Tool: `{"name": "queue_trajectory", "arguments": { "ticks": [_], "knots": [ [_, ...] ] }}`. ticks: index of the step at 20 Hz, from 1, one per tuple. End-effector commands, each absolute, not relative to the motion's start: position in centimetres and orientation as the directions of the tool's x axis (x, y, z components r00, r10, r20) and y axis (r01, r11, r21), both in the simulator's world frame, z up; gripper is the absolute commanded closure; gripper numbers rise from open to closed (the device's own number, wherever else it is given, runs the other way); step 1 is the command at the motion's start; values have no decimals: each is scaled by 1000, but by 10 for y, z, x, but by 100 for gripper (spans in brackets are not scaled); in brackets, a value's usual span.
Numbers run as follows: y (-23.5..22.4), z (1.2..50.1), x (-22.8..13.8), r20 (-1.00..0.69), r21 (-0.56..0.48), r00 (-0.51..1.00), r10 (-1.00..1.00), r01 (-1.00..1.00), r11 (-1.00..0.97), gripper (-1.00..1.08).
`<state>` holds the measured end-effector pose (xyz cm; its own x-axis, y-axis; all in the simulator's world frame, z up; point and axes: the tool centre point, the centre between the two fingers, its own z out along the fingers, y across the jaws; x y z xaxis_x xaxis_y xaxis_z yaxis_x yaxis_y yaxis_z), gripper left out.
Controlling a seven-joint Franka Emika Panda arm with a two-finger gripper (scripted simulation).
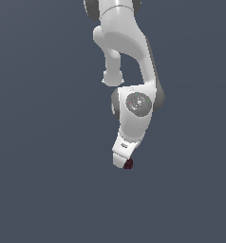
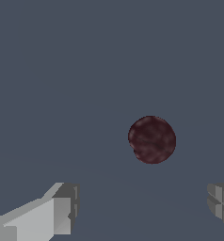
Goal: Pick up the object and move it to a goal position.
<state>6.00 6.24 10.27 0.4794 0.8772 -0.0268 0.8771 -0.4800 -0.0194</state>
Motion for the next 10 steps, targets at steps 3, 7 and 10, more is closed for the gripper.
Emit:
{"name": "queue_trajectory", "arguments": {
  "ticks": [3, 7, 10],
  "knots": [
    [65, 96, 70, -19, -16, 363, 932, 932, -363, -92],
    [67, 90, 78, -12, -13, 259, 966, 966, -259, -92],
    [67, 87, 83, -8, -9, 191, 982, 982, -191, -92]
  ]
}}
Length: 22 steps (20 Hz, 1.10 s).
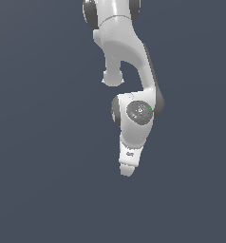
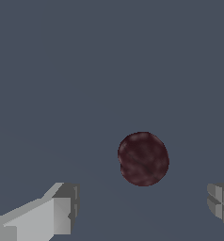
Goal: Pick up the object and move it to a goal position.
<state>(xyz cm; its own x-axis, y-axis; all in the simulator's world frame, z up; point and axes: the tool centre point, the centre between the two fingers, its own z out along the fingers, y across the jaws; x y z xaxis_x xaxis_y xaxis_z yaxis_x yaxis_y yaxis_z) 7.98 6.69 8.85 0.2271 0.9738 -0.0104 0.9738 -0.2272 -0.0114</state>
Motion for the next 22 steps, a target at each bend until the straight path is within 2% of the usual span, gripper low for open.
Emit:
{"name": "queue_trajectory", "arguments": {
  "ticks": [1, 10, 22],
  "knots": [
    [68, 86, 84, -7, -8, 171, 985, 985, -171, -92],
    [69, 79, 92, -1, -1, 53, 999, 999, -53, -92],
    [69, 64, 93, 0, 0, 39, 999, 999, -39, -92]
  ]
}}
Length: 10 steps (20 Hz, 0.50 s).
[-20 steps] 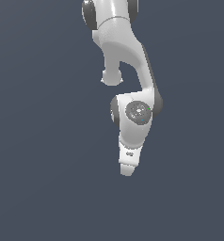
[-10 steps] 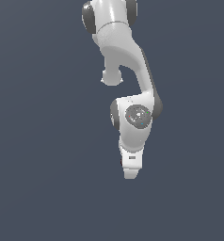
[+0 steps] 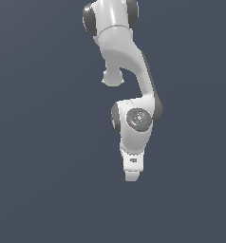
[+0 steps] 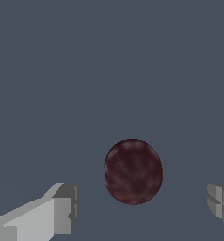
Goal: Pick up the object and move it to a goal position.
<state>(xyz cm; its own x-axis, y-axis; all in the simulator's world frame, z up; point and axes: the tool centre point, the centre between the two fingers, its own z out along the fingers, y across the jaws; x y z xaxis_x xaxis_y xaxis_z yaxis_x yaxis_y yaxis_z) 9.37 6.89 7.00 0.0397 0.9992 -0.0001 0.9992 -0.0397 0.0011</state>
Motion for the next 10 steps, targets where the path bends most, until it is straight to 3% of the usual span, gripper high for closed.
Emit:
{"name": "queue_trajectory", "arguments": {
  "ticks": [1, 10],
  "knots": [
    [69, 59, 93, 0, 0, 38, 999, 999, -38, -92],
    [69, 27, 93, 0, 0, 35, 999, 999, -35, -92]
  ]
}}
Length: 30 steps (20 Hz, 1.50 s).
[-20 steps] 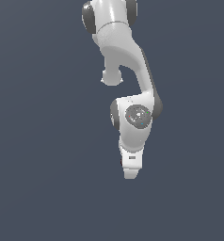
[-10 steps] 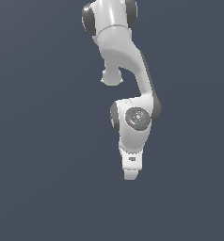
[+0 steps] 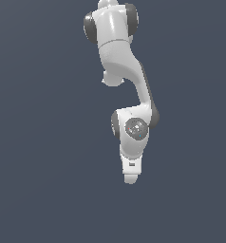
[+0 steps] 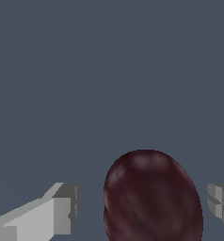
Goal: Pick up the object and move it to a goal position.
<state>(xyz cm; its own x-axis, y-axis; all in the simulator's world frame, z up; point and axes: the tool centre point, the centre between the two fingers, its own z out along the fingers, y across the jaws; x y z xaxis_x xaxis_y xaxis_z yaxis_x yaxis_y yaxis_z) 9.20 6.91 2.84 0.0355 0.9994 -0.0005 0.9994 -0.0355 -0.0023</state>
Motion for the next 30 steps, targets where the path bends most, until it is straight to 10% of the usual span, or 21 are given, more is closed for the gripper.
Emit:
{"name": "queue_trajectory", "arguments": {
  "ticks": [1, 2, 3, 30],
  "knots": [
    [69, 28, 93, 0, 0, 36, 999, 999, -36, -92],
    [69, 28, 94, 0, 0, 36, 999, 999, -36, -92],
    [69, 28, 94, 0, 0, 36, 999, 999, -36, 108],
    [79, 93, 68, -3, -1, 35, 999, 999, -35, 108]
  ]
}}
